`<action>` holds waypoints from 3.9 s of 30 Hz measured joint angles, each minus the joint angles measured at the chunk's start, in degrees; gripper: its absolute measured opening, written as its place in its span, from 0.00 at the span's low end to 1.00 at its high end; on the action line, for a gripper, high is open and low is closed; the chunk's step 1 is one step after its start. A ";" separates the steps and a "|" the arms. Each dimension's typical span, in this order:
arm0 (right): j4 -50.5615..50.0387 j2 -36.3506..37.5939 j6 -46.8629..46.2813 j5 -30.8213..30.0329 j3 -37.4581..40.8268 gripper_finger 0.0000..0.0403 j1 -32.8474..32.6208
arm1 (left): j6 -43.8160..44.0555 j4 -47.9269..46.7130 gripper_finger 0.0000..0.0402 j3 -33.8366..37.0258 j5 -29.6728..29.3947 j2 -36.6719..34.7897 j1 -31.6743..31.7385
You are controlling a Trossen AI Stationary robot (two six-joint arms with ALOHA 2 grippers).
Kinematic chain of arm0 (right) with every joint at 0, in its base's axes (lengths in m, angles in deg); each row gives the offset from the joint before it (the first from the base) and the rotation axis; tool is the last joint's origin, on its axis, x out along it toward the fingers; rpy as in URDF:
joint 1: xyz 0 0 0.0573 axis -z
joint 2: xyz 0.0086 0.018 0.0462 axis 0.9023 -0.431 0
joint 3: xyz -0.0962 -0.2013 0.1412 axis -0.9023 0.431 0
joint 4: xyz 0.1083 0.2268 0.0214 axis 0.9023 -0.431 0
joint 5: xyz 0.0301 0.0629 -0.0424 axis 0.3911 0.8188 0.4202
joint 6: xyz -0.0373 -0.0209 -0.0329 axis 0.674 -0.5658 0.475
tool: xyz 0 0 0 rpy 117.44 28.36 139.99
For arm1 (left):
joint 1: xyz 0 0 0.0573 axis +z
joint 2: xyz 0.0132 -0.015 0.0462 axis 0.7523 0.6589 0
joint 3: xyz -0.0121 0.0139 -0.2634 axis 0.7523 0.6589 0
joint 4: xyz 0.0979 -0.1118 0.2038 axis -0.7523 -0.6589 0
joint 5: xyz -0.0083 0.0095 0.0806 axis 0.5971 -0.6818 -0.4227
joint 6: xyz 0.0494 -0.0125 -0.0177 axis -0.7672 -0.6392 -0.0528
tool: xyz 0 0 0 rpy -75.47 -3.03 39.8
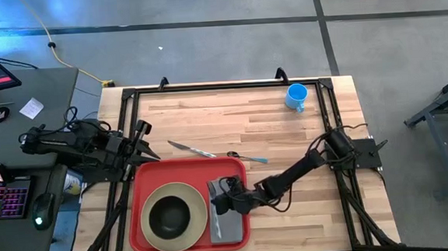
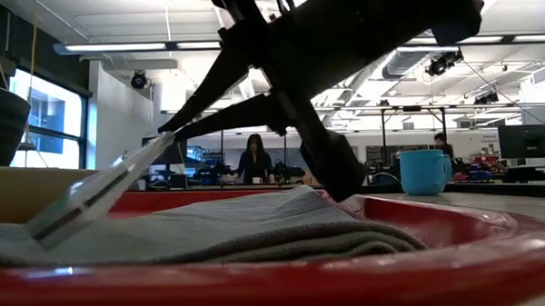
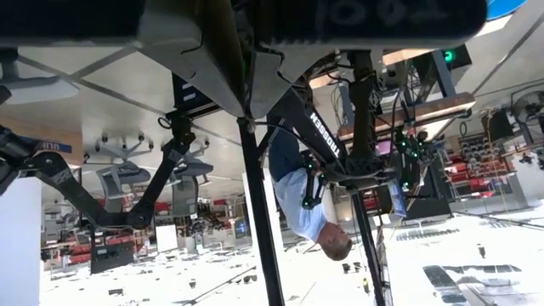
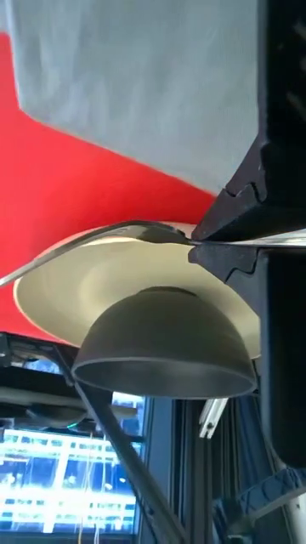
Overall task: Set up tray
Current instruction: Put the white patterned fork on top of the gray napkin
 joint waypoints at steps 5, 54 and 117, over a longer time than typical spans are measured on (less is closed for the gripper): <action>-0.50 -0.02 0.28 -0.73 0.00 0.00 -0.05 | 0.02 0.01 0.14 0.00 0.02 -0.01 0.01; -11.00 -0.09 3.37 5.17 -2.51 0.29 2.23 | -0.20 -0.03 0.14 -0.01 0.05 0.00 0.00; -59.35 0.64 43.56 8.06 -22.43 0.29 -1.96 | 0.56 -0.02 0.14 0.00 0.56 0.04 0.01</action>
